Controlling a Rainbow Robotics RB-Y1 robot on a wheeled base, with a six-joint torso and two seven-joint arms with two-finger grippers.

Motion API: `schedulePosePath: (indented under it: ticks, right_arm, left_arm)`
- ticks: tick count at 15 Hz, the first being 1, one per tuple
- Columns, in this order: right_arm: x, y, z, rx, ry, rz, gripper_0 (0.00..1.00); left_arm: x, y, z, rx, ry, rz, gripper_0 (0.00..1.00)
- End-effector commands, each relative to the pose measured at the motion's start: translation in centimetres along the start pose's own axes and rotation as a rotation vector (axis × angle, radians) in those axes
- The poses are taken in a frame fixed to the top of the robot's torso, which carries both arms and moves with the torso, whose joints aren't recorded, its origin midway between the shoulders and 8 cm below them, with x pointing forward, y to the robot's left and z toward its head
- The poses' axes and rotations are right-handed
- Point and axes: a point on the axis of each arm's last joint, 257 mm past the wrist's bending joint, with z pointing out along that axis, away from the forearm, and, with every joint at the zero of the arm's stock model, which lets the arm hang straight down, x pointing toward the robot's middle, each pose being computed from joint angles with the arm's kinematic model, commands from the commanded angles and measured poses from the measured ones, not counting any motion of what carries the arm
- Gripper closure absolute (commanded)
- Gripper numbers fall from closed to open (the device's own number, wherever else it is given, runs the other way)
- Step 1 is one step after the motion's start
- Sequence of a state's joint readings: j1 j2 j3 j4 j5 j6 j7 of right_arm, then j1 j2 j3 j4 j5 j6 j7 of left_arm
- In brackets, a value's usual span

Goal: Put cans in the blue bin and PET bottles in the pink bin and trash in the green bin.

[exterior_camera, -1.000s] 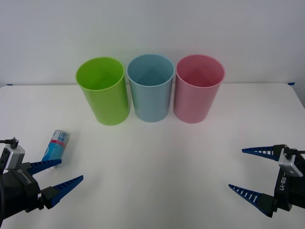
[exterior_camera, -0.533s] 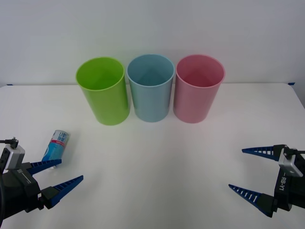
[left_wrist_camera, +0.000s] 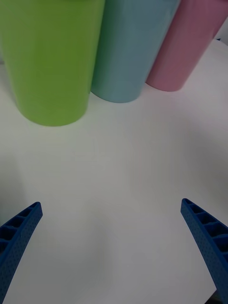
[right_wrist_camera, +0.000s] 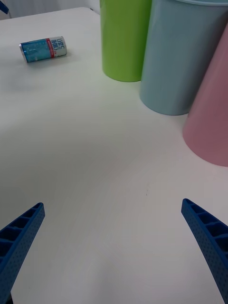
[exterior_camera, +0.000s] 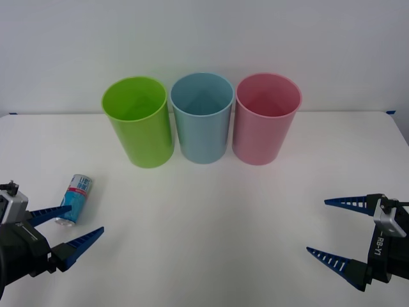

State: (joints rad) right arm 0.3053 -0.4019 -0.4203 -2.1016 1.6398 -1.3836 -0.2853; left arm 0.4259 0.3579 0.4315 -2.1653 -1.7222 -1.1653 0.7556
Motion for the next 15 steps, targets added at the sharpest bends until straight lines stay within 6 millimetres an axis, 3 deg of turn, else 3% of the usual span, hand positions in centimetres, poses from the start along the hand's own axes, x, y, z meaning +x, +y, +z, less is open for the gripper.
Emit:
schedulePosePath:
  ticks: [1, 8, 15]
  right_arm:
    - [0.0, 0.0, 0.0, 0.000, 0.000, 0.000, 0.00]
    - [0.0, 0.0, 0.0, 0.000, 0.000, 0.000, 0.00]
    - [0.0, 0.0, 0.0, 0.000, 0.000, 0.000, 0.00]
  left_arm:
    - [0.1, 0.4, 0.3, -0.032, -0.001, -0.068, 0.00]
    - [-0.2, 4.1, -0.8, -0.173, 0.040, -0.191, 0.00]
    - [0.1, 7.7, -2.3, -0.264, 0.142, -0.196, 0.00]
